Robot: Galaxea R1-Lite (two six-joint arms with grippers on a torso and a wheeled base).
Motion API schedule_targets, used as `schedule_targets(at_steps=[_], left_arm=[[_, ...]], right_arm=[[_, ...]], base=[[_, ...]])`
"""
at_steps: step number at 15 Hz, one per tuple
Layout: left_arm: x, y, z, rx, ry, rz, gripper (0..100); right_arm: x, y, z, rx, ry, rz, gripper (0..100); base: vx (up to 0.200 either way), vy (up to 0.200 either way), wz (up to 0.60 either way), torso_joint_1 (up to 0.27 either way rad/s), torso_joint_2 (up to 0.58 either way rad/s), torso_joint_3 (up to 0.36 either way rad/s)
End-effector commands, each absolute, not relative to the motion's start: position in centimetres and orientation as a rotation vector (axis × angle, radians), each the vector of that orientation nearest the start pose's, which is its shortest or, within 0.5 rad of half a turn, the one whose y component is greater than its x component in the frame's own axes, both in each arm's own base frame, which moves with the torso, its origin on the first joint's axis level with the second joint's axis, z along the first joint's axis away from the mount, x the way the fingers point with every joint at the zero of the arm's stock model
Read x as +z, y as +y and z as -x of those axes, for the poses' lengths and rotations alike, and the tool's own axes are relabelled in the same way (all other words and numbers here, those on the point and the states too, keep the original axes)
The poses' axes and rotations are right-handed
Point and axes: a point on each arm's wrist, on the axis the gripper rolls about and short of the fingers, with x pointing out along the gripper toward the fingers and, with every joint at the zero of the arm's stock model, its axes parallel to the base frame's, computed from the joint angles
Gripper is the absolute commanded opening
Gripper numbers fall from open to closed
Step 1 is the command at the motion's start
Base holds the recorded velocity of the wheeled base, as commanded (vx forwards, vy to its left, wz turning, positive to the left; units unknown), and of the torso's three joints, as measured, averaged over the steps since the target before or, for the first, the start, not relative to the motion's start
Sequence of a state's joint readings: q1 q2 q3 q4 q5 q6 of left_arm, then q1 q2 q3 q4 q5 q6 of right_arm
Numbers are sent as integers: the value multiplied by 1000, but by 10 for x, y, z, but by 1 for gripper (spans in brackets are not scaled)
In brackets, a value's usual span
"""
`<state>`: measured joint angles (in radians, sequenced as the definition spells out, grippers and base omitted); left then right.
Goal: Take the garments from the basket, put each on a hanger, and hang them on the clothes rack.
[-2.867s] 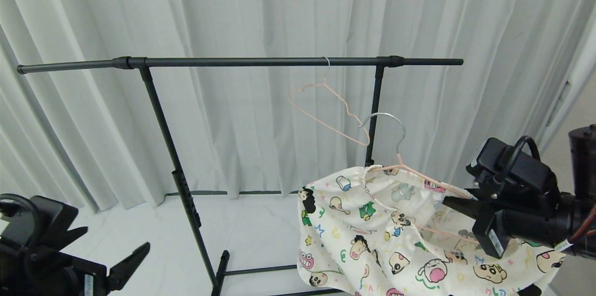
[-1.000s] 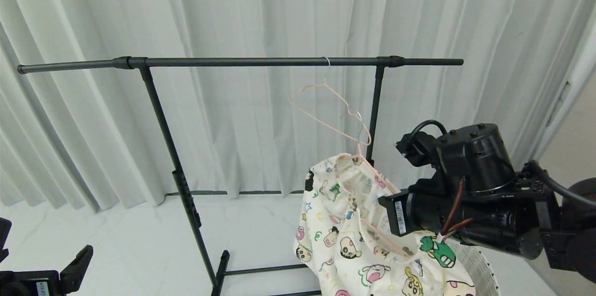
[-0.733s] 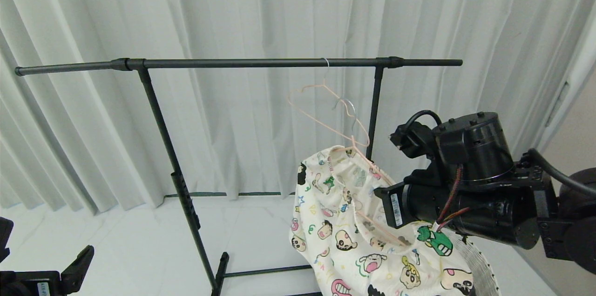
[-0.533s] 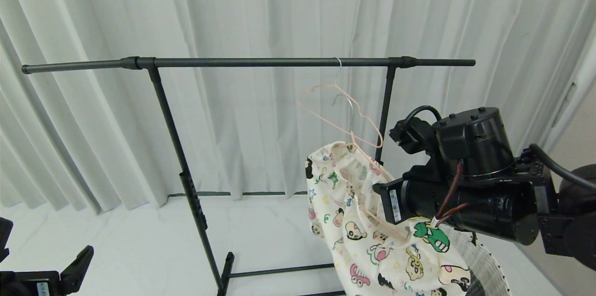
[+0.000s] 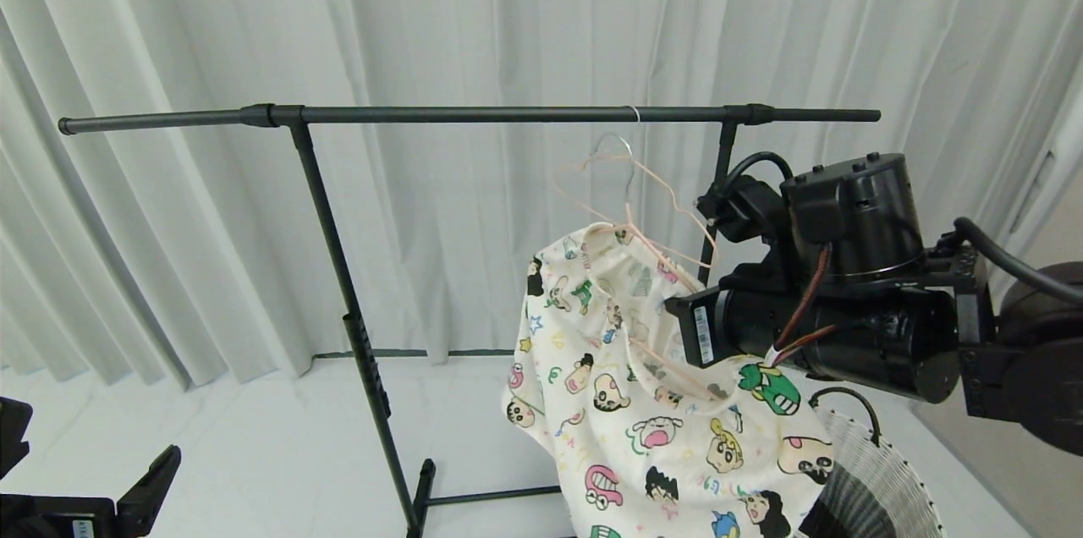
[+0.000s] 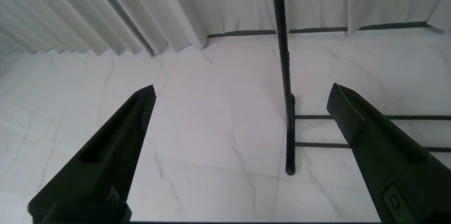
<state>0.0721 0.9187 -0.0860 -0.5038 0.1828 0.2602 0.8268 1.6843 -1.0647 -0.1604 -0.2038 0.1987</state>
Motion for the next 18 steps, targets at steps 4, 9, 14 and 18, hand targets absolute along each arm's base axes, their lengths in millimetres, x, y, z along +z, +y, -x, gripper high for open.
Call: schedule_targets(at_steps=[4, 9, 14, 18], left_arm=[[125, 7, -85, 170, 357, -282, 100], [125, 7, -84, 169, 351, -282, 100], [124, 7, -83, 168, 346, -283, 100], [125, 6, -82, 157, 341, -282, 100]], right_arm=[[214, 235, -227, 566, 445, 57, 0], [218, 239, -231, 569, 432, 49, 0], [222, 241, -231, 581, 413, 66, 0], [227, 246, -239, 581, 392, 54, 0]], base=[[200, 0, 0, 1, -1, 6], [200, 0, 0, 1, -1, 1], [160, 0, 0, 4, 1, 5], [0, 0, 0, 0, 0, 0]])
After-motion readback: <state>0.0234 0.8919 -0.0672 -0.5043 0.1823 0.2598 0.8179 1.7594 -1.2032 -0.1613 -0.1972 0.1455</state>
